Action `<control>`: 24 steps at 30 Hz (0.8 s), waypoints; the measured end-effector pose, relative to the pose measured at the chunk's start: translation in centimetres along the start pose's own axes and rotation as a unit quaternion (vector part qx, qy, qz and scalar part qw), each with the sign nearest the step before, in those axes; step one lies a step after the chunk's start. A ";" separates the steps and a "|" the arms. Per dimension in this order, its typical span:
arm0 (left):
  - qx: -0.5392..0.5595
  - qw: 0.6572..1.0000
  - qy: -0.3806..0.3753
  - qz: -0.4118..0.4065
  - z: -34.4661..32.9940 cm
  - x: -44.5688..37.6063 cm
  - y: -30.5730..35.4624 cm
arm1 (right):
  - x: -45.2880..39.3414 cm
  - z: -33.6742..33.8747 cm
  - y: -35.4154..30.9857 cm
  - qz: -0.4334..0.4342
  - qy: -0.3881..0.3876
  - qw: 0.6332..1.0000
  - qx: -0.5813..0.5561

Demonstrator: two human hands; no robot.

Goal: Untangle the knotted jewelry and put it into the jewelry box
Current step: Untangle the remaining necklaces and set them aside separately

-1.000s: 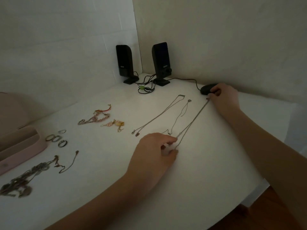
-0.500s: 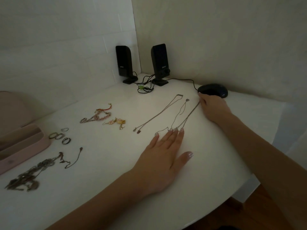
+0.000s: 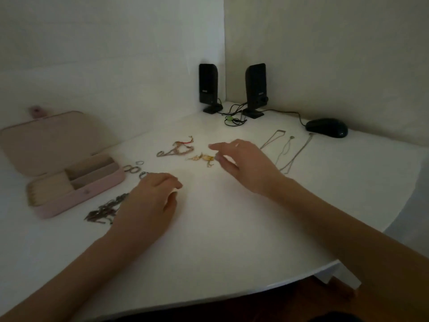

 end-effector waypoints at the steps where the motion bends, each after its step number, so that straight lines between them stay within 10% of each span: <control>1: -0.020 0.999 -0.003 0.029 1.0 0.8 -1.6 | -0.9 -0.9 -2.5 0.025 -0.015 0.999 -0.024; 8: -0.066 0.990 0.013 0.122 5.1 4.8 -7.4 | -5.0 -9.6 -13.8 0.081 -0.184 0.970 -0.137; 24: 0.079 0.976 0.093 0.182 6.4 5.3 -10.7 | -6.5 -9.5 -15.0 -0.009 -0.097 0.936 -0.339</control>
Point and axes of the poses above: each hand's wrist, its own x-axis away from the middle knuckle, its own z-axis out of the back of the hand, y = z × x, the point moved 10 cm from there along -x, towards the middle knuckle, and after that the axes turned 14 degrees about x, right-handed, at the moved point
